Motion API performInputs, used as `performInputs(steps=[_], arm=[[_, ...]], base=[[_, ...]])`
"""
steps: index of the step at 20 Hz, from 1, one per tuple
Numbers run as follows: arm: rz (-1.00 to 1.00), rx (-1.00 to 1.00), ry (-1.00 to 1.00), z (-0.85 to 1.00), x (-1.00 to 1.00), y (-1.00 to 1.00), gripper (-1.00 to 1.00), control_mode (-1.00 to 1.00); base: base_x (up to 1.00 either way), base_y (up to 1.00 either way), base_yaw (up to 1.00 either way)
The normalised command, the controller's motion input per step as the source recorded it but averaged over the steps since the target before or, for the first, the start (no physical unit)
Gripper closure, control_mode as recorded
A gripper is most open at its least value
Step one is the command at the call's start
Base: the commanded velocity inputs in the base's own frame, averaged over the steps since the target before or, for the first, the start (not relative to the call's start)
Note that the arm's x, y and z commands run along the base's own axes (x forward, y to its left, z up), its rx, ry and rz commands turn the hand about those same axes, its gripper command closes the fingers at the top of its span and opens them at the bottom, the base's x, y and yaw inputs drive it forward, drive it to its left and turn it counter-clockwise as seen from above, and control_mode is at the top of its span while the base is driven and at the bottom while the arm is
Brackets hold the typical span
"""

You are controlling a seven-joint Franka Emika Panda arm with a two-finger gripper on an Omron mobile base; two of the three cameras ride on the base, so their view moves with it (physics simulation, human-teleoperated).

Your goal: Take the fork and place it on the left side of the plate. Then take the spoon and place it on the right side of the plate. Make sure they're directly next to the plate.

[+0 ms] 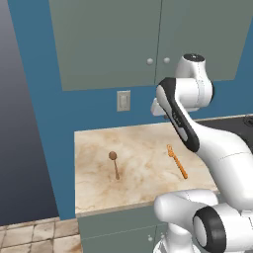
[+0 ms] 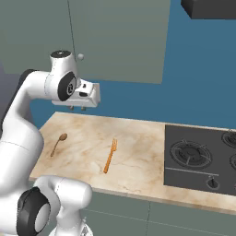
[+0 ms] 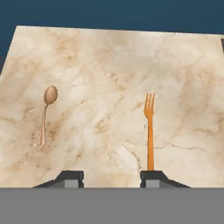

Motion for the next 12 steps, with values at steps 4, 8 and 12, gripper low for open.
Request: performInputs(steps=[4, 8, 12], arm=[[0.01, 0.0, -0.05, -0.05, -0.01, 0.18, -1.0, -1.0], [0.0, 0.0, 0.0, -0.25, 0.0, 0.48, -1.0, -1.0], [0.0, 0.0, 0.0, -0.36, 0.0, 0.6, -1.0, -1.0]], base=[[0.0, 0.0, 0.0], [0.0, 0.0, 0.0], [0.0, 0.0, 0.0]])
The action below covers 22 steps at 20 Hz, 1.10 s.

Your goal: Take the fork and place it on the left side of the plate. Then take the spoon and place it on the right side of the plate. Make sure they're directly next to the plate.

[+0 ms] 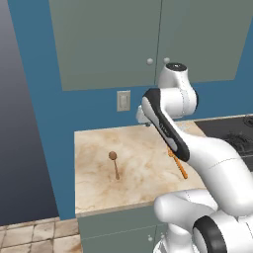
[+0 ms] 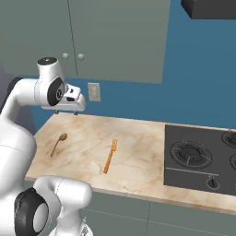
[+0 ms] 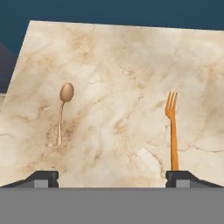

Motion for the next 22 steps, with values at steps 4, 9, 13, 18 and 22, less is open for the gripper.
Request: performInputs(steps=[4, 9, 13, 18, 22], arm=[[-0.01, 0.0, 0.05, -0.5, 0.0, 0.63, -1.0, -1.0], [-0.03, 0.01, 0.08, -0.55, 0.0, 0.55, -1.0, -1.0], [-0.02, 0.04, 0.14, -0.59, 0.0, 0.45, -1.0, -1.0], [-0.02, 0.02, 0.17, -0.63, 0.0, 0.42, -1.0, -1.0], [-0.02, 0.0, 0.11, -0.53, 0.03, 0.32, -1.0, -1.0]], base=[[0.0, 0.0, 0.0], [0.0, 0.0, 0.0], [0.0, 0.0, 0.0], [0.0, 0.0, 0.0], [0.0, 0.0, 0.0]])
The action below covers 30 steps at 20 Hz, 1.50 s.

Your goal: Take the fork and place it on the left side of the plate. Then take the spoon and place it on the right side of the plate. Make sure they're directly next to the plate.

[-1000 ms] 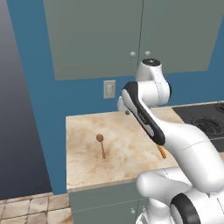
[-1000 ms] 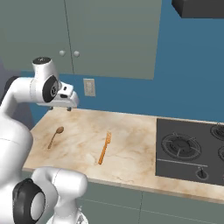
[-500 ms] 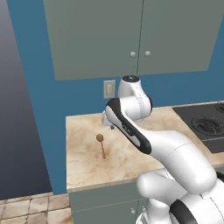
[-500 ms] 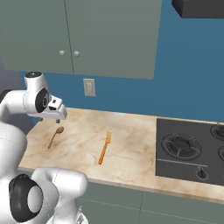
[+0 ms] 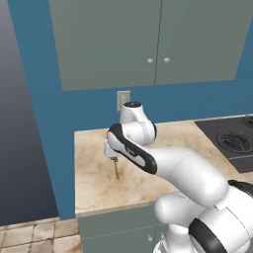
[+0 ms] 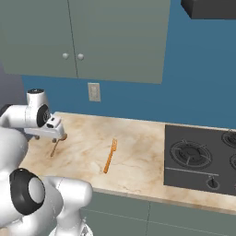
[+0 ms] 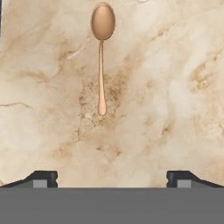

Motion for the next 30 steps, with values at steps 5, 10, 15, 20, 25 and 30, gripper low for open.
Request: performInputs(steps=[5, 10, 15, 20, 25, 30], arm=[[-0.02, 0.0, 0.06, -0.4, 0.11, 0.25, -1.0, -1.0], [0.0, 0.0, 0.0, -0.32, 0.19, 0.18, -1.0, -1.0], [0.0, 0.0, -0.01, -0.15, 0.23, 0.02, -1.0, -1.0], [0.0, 0.0, -0.06, -0.03, 0.19, 0.0, -1.0, -1.0], [0.0, 0.0, -0.05, -0.06, 0.22, 0.0, -1.0, -1.0], [0.0, -0.02, -0.01, -0.19, 0.19, 0.0, -1.0, -1.0]], base=[[0.0, 0.0, 0.0], [0.0, 0.0, 0.0], [0.0, 0.0, 0.0], [0.0, 0.0, 0.0], [0.0, 0.0, 0.0], [0.0, 0.0, 0.0]])
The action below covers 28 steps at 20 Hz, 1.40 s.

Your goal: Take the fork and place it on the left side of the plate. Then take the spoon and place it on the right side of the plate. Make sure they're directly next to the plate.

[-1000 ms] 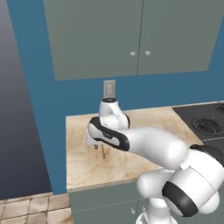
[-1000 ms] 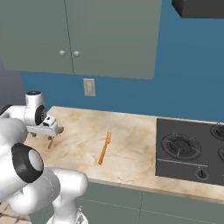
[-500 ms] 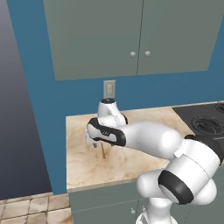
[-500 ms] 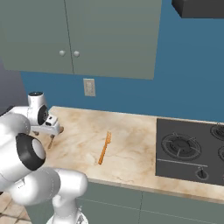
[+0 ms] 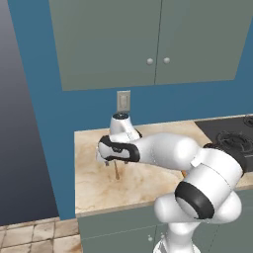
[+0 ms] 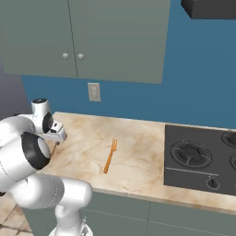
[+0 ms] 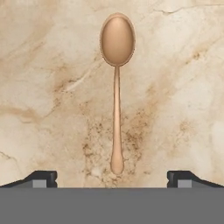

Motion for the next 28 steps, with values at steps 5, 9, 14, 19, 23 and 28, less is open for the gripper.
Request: performInputs(steps=[5, 9, 14, 19, 23, 28], arm=[[0.0, -0.03, -0.04, -0.24, 0.22, 0.0, -1.0, -1.0], [0.0, -0.03, -0.03, -0.19, 0.28, 0.0, -1.0, -1.0], [0.0, -0.03, -0.01, -0.25, 0.32, 0.0, -1.0, -1.0], [0.0, -0.01, 0.0, -0.33, 0.26, 0.0, -1.0, -1.0], [0.0, -0.01, 0.0, -0.37, 0.27, 0.0, -1.0, -1.0], [0.0, -0.02, 0.0, -0.39, 0.31, 0.01, -1.0, -1.0]], base=[[0.0, 0.0, 0.0], [0.0, 0.0, 0.0], [0.0, 0.0, 0.0], [0.0, 0.0, 0.0], [0.0, 0.0, 0.0], [0.0, 0.0, 0.0]])
